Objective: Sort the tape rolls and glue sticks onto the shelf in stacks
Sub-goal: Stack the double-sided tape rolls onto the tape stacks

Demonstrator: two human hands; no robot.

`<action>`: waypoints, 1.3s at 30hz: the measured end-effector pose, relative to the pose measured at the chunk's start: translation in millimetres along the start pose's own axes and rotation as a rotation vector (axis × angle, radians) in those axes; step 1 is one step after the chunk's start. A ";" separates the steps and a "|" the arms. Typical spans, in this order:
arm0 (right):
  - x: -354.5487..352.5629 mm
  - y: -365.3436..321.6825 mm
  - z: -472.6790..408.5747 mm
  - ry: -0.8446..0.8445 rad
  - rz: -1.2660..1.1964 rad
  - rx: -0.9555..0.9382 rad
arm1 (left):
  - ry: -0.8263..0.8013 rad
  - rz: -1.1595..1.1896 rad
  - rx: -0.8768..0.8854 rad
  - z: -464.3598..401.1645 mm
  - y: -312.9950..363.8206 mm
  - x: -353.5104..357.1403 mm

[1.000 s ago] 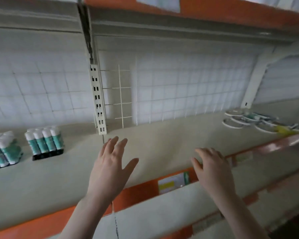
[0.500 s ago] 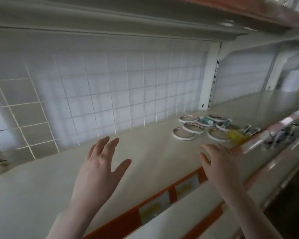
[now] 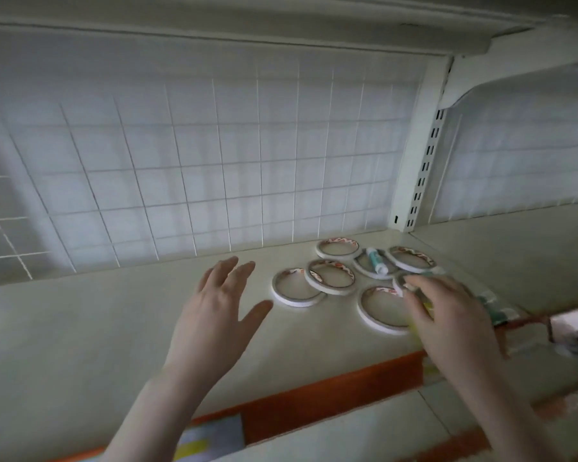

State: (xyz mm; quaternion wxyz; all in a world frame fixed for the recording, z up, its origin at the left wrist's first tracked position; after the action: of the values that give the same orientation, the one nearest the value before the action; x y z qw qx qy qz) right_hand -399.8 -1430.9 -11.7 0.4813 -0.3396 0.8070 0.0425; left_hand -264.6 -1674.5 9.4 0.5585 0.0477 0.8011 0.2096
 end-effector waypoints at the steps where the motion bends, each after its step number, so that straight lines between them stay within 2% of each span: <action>1: -1.0 12.4 -4.4 -0.006 0.002 -0.016 | -0.004 -0.003 -0.002 -5.9 13.2 9.4; 9: -2.3 72.4 -37.9 -0.035 -0.092 -0.130 | -0.155 -0.083 -0.015 -56.1 74.7 48.6; 15: 8.5 81.9 -44.0 -0.069 -0.160 -0.134 | -0.259 -0.129 0.112 -80.3 70.0 71.9; 17: 10.7 83.3 -46.0 -0.075 -0.169 -0.144 | -0.201 -0.164 0.179 -84.4 68.3 77.1; 19: 12.5 85.5 -49.1 -0.077 -0.179 -0.144 | -0.206 -0.204 0.191 -86.8 65.7 81.6; 22: 16.6 87.5 -52.0 -0.085 -0.190 -0.139 | -0.300 -0.253 0.169 -89.9 57.0 89.5; 30: 23.6 82.6 -57.8 -0.111 -0.207 -0.136 | -0.279 -0.282 0.196 -90.3 55.0 84.5; 39: 24.7 40.8 -68.1 -0.079 -0.226 -0.227 | -0.093 -0.232 0.120 -66.4 34.4 45.1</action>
State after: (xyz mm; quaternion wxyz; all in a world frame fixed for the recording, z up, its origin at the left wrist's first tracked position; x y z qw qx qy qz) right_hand -482.3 -1439.2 -5.9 0.4729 -0.4786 0.7341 0.0923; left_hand -347.5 -1648.0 2.5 0.6116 -0.0023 0.7857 0.0932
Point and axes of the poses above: each hand's wrist, its own z-axis away from the middle knuckle, its own x-axis out of the palm, y = z × x, the point moved 1 cm from there along -z, towards the middle knuckle, and after that the axes turned 14 degrees about -y, right-handed, at the moved point
